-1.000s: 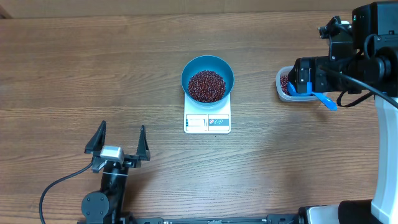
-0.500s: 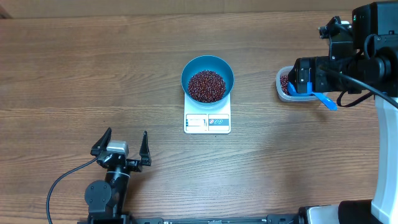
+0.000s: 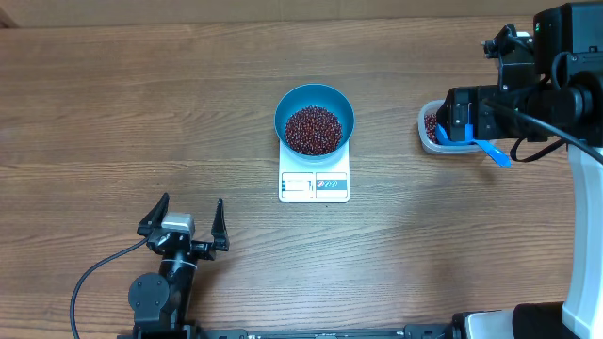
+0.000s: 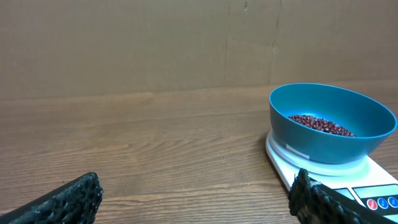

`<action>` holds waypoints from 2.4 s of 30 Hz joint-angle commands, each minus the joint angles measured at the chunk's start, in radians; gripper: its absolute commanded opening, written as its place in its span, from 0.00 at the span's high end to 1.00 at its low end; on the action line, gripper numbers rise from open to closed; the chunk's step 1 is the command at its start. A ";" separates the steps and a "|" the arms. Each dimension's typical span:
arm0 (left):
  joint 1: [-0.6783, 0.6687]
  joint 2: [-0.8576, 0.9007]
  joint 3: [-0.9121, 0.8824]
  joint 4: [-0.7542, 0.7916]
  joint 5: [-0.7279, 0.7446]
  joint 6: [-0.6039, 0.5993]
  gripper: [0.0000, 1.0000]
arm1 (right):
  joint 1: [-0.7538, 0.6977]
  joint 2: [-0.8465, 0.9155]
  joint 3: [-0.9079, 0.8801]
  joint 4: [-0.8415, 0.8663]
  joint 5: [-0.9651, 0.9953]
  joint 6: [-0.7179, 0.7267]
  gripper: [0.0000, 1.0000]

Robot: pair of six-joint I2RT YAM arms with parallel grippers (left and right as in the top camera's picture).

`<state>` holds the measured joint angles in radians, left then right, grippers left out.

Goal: Scoop item into bowl and weigh 150g on scale

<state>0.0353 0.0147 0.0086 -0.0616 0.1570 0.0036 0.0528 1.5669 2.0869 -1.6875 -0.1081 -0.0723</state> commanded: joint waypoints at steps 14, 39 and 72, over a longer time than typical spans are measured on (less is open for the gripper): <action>0.005 -0.011 -0.004 -0.002 -0.003 0.019 0.00 | -0.004 -0.014 0.008 0.002 -0.014 -0.015 0.00; 0.005 -0.011 -0.004 -0.002 -0.003 0.019 0.00 | 0.111 -0.100 -0.034 0.500 -0.047 -0.011 0.00; 0.005 -0.011 -0.004 -0.002 -0.003 0.019 0.00 | 0.108 -1.164 -1.974 2.113 -0.117 -0.016 0.00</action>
<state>0.0353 0.0147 0.0086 -0.0612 0.1570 0.0036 0.1589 0.4858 0.1490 0.4770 -0.2478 -0.0799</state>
